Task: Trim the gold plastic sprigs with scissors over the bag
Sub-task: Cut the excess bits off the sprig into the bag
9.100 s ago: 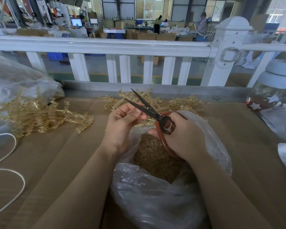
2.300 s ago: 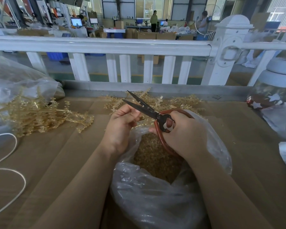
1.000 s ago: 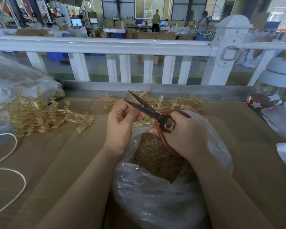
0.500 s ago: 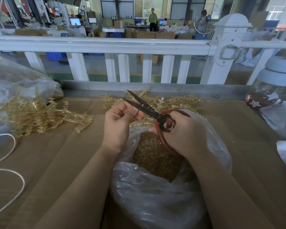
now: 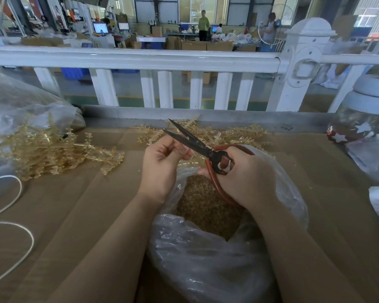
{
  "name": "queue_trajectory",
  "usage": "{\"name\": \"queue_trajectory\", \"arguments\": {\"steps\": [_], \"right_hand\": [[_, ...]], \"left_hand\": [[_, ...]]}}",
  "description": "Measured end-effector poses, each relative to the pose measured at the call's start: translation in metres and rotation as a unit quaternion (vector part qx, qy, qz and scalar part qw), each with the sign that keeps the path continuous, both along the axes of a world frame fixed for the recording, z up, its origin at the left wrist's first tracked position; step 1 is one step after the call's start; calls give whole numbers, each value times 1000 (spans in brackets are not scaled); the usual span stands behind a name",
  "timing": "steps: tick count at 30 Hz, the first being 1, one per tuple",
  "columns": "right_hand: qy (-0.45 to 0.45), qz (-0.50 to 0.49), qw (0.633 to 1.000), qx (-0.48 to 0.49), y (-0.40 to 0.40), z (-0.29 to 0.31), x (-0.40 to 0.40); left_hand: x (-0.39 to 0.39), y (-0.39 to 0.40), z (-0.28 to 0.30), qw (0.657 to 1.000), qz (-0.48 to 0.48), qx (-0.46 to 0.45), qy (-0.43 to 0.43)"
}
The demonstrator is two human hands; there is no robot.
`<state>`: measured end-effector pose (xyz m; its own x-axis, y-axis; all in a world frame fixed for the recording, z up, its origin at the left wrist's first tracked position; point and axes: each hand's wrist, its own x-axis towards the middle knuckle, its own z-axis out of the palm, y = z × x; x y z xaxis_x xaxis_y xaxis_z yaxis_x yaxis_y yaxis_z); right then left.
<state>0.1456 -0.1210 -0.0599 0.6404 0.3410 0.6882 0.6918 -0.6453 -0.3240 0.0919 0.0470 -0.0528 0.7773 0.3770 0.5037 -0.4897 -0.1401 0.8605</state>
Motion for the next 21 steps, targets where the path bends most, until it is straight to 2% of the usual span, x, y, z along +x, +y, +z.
{"name": "queue_trajectory", "arguments": {"steps": [17,19,21], "right_hand": [[0,9,1000,3,0,-4,4],[20,24,999,23,0,-4,3],[70,41,993,80,1,-3,1]], "left_hand": [[-1,-2,1,1000,-8,-9,7],[0,-3,1,998,-29,-60,20],[0,-3,3,984,-61,-162,35]]}}
